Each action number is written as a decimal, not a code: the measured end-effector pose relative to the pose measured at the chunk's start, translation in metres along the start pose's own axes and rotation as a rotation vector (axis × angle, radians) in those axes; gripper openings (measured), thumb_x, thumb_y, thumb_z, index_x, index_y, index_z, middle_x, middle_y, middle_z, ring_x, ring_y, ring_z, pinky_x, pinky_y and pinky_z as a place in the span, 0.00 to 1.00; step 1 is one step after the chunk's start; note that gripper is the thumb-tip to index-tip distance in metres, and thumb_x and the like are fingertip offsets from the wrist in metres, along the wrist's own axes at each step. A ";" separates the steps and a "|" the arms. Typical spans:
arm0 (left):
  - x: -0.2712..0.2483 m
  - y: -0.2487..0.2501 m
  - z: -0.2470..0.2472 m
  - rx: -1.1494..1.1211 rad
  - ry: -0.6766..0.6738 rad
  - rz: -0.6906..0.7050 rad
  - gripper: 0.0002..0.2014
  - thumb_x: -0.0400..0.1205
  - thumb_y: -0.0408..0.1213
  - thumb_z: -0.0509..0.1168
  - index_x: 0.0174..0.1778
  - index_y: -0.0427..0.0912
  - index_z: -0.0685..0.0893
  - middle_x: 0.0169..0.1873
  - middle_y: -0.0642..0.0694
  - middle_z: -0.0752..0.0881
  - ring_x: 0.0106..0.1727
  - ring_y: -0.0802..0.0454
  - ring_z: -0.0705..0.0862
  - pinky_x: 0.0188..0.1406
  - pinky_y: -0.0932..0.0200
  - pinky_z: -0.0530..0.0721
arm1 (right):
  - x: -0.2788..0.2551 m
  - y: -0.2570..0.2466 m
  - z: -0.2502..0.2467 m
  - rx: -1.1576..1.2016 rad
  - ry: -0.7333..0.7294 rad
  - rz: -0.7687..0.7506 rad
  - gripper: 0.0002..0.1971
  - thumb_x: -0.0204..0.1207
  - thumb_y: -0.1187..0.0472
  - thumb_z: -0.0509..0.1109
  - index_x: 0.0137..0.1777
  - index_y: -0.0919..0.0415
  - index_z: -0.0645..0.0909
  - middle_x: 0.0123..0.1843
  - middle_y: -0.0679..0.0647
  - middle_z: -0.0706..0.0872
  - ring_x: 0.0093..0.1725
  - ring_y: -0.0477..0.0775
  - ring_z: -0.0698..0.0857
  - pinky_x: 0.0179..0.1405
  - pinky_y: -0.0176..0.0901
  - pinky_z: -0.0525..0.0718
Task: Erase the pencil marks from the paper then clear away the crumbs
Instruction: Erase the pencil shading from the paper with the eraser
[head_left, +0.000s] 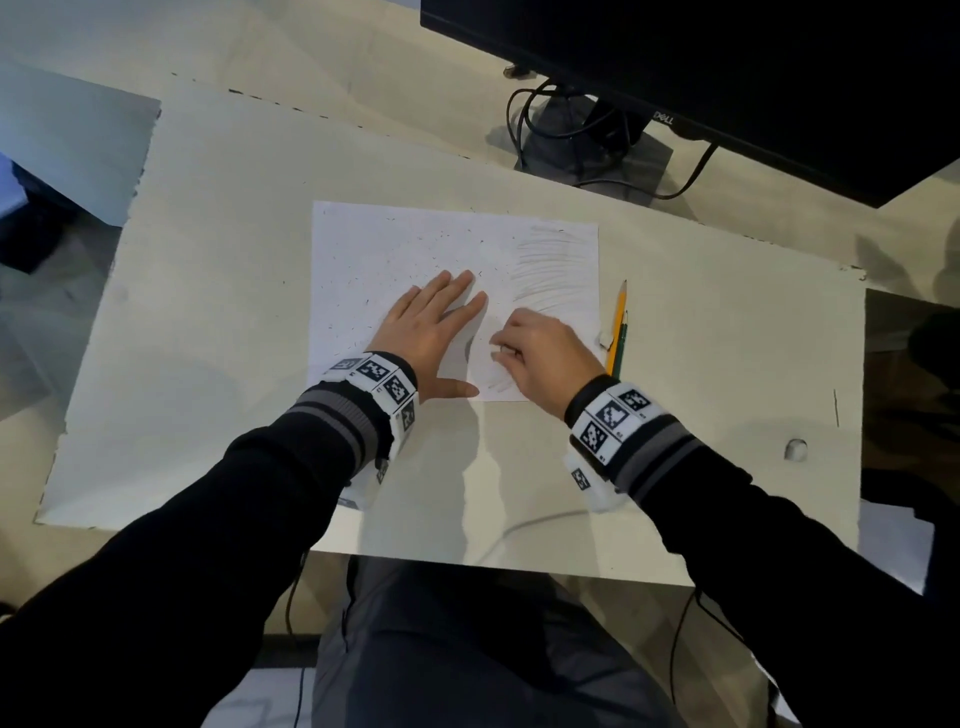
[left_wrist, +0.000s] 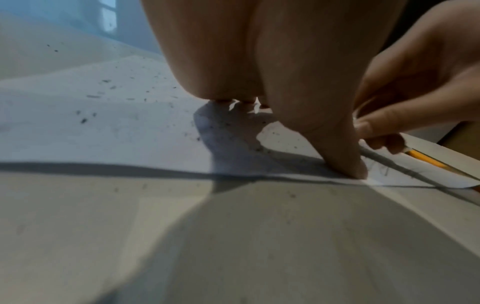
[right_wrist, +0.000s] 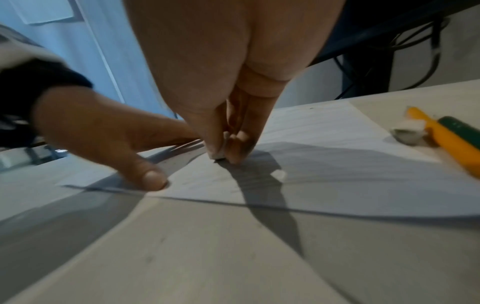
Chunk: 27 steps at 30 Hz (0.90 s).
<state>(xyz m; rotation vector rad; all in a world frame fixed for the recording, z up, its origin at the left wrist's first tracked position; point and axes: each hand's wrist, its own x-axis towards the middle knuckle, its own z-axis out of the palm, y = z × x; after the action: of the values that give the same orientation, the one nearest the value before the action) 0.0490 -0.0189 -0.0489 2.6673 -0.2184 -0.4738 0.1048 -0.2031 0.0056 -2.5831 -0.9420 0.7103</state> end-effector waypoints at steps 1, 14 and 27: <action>0.001 0.001 -0.001 0.007 -0.010 -0.006 0.56 0.72 0.66 0.71 0.88 0.51 0.46 0.87 0.49 0.40 0.87 0.50 0.38 0.84 0.49 0.38 | 0.001 0.002 0.000 0.006 0.034 0.007 0.11 0.82 0.63 0.68 0.60 0.64 0.86 0.54 0.56 0.83 0.50 0.59 0.84 0.53 0.49 0.83; 0.004 0.004 -0.008 0.084 -0.080 -0.026 0.57 0.72 0.67 0.71 0.88 0.51 0.43 0.87 0.48 0.37 0.87 0.48 0.37 0.84 0.49 0.39 | -0.016 -0.006 0.012 0.007 -0.072 -0.185 0.08 0.80 0.67 0.70 0.55 0.66 0.88 0.51 0.58 0.85 0.47 0.59 0.85 0.50 0.51 0.85; 0.005 0.010 -0.011 0.120 -0.124 -0.066 0.58 0.72 0.68 0.70 0.87 0.51 0.41 0.86 0.48 0.35 0.87 0.48 0.36 0.83 0.48 0.38 | -0.005 0.000 -0.003 -0.017 -0.184 -0.175 0.09 0.81 0.62 0.69 0.54 0.63 0.89 0.50 0.54 0.86 0.49 0.56 0.84 0.53 0.49 0.83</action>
<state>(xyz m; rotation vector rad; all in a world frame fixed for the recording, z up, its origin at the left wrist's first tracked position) 0.0570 -0.0248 -0.0370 2.7709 -0.2018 -0.6671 0.1034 -0.2069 0.0096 -2.4418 -1.2174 0.9046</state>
